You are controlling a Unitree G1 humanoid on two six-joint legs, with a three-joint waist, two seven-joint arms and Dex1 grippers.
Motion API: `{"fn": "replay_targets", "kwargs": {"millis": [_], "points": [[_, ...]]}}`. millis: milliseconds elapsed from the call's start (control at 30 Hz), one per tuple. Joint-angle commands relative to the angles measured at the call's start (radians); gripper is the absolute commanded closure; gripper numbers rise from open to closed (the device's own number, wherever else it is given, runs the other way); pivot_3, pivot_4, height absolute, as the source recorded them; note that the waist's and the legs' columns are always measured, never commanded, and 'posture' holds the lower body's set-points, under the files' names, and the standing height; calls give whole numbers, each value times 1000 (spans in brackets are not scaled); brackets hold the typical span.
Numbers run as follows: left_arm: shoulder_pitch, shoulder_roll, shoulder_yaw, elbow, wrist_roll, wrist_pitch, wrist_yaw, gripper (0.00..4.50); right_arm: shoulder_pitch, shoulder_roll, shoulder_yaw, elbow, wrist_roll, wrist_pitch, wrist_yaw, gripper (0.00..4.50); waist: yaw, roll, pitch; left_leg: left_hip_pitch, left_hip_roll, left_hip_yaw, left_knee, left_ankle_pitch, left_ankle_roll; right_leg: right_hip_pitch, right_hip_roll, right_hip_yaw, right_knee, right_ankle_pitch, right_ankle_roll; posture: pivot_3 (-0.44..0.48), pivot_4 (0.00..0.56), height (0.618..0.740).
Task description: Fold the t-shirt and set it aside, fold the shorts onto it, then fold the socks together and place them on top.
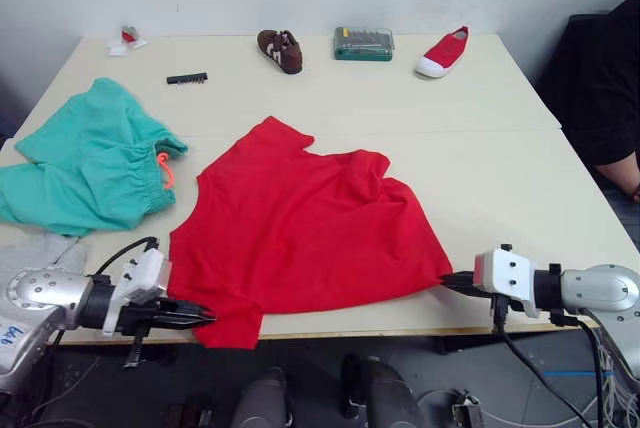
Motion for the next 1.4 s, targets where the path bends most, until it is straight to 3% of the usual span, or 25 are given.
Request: {"fn": "replay_targets", "kwargs": {"millis": [33,333,467,500,533,600,633,700,733,800,867,933,1000,1100,1200,1300,1400], "points": [[-22,-14,25,-20,50,-4,14,4483,11,9,13,-73,29,12,6,4500,-1,0,0,0,0,0,0,0,0,0,0,0,0,0,0,0,150,740],[-138,-13,-19,77,38,120,-126,4483,47,-8,-3,-121,82,100,17,4500,-2,0,0,0,1,0,-1,-1,-1,0,1,-2,1,0,-1,0,150,740],[-379,-105,-104,214,79,190,-139,4483,-74,25,3,-72,90,128,-20,4500,0,0,0,1,1,0,-1,0,-1,0,1,-3,1,0,-1,0,150,740],[-467,-142,-117,269,98,192,-126,4483,-141,46,-1,-50,103,164,-48,4500,0,0,0,0,0,0,-1,1,0,1,1,-3,0,1,-1,0,150,740],[-642,-212,-105,385,118,162,-74,4483,-289,79,-29,16,111,185,-116,4500,0,0,0,0,0,0,-1,2,0,0,1,-3,-1,3,-1,0,150,740],[-972,-337,-48,630,147,114,87,4483,-547,125,-80,144,105,206,-240,4500,3,-4,7,-1,-1,-1,2,6,0,2,1,-5,0,6,-2,0,150,740],[-1181,-377,24,788,129,86,212,4483,-713,129,-116,235,78,174,-331,4500,3,-5,9,-11,-1,-3,6,11,0,-3,1,-7,-2,13,-2,0,150,740],[-1510,-376,150,1022,66,65,341,4483,-995,93,-163,373,45,98,-428,4500,-1,-9,16,-24,-1,-4,10,20,-6,-14,0,-8,-1,23,-2,0,150,740],[-1611,-368,185,1096,52,60,357,4483,-1080,76,-172,415,34,65,-444,4500,-6,-9,16,-41,-1,-3,12,22,-6,-30,0,-8,2,28,-3,0,150,740],[-1710,-315,225,1137,8,191,243,4483,-1132,34,-165,402,60,70,-370,4500,-13,-7,12,-49,-3,4,4,25,-7,-45,1,-7,2,28,-3,0,150,740],[-1711,-264,221,1095,-10,299,101,4483,-1100,1,-166,338,101,92,-290,4500,-25,2,3,-33,-8,7,-8,25,-7,-40,0,-24,2,27,-4,0,150,740],[-1569,-202,162,964,14,353,-22,4483,-962,-19,-177,215,165,153,-219,4500,-30,3,0,-9,-7,10,-13,20,1,-20,0,-44,1,21,-2,0,150,740],[-1422,-157,126,838,30,378,-92,4483,-840,-30,-190,120,209,197,-181,4500,-32,5,-3,6,-5,9,-23,-1,-5,-8,-3,-46,-2,-4,-4,0,150,740],[-1078,-76,126,611,1,456,-183,4483,-562,-32,-191,-18,218,194,-113,4500,-33,6,1,-10,-4,8,0,-9,-5,-19,-5,-44,9,-8,-2,0,150,740],[-720,-67,171,412,14,431,-160,4483,-279,0,-151,-107,176,153,-88,4500,-32,3,1,-9,-2,6,4,-11,-5,-15,-10,-39,7,-7,-1,0,150,740],[-538,-79,165,300,60,338,-133,4483,-187,36,-130,-116,159,111,-103,4500,-27,3,3,-9,-3,6,13,-12,-2,-13,-13,-39,7,-3,-1,0,150,740],[-422,-110,178,193,38,361,-82,4483,-117,54,-98,-81,105,39,-100,4500,-22,4,5,-3,-4,4,14,-10,0,-2,-16,-39,-2,6,-4,0,150,740]]}}
